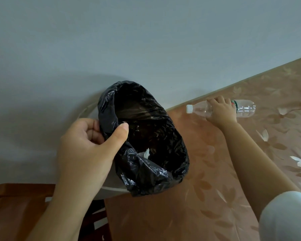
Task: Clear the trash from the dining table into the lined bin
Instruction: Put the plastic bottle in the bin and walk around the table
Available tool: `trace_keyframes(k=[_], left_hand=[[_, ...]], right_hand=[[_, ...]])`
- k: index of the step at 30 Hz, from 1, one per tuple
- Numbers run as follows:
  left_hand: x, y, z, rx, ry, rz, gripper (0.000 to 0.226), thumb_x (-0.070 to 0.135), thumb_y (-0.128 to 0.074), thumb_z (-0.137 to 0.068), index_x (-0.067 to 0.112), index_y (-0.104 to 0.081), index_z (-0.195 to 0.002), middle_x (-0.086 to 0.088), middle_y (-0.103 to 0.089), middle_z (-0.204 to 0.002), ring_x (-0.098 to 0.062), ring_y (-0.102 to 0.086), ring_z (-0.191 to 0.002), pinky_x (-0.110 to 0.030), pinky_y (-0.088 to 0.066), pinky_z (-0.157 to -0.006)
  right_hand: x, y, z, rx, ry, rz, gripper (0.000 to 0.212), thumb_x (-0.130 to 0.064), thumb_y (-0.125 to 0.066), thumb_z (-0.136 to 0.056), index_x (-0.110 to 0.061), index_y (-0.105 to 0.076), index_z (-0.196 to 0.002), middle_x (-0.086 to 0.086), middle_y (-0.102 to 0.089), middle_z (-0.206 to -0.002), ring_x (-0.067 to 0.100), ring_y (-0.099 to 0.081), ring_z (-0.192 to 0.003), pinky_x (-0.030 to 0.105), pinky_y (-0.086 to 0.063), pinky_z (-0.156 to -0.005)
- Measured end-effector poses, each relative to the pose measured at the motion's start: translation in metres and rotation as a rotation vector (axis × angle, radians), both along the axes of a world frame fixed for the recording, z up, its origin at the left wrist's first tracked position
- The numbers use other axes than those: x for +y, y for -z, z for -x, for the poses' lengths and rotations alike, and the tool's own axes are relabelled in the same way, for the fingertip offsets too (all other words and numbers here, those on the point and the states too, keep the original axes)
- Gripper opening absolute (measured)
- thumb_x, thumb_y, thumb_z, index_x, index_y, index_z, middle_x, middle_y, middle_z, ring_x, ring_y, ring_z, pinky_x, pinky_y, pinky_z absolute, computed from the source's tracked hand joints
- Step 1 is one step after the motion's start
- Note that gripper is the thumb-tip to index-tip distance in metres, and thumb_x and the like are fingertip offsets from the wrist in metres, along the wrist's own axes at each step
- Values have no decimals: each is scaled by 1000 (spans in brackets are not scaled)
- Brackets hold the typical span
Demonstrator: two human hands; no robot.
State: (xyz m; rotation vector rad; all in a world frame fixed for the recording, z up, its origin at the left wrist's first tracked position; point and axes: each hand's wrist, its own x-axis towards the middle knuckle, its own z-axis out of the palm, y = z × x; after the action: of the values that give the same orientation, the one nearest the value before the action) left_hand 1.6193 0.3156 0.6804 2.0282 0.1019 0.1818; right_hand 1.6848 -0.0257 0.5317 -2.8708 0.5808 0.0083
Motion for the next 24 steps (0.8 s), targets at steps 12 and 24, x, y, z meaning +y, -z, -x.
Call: trace_keyframes(k=[12, 24], left_hand=[[1, -4, 6, 6, 17, 12, 45, 62, -62, -51, 22, -56, -70, 13, -52, -48, -4, -43, -41, -28, -36, -46], [3, -6, 10, 8, 32, 31, 46, 64, -61, -50, 22, -56, -69, 4, -53, -50, -12, -46, -45, -34, -40, -46]], right_hand=[[4, -5, -1, 58, -12, 94, 46, -24, -62, -76, -11, -46, -117, 15, -45, -119, 35, -41, -110, 45, -40, -88], [8, -6, 17, 134, -27, 50, 50, -27, -60, -77, -18, -42, -123, 12, -51, -124, 33, -42, -115, 44, -39, -92]])
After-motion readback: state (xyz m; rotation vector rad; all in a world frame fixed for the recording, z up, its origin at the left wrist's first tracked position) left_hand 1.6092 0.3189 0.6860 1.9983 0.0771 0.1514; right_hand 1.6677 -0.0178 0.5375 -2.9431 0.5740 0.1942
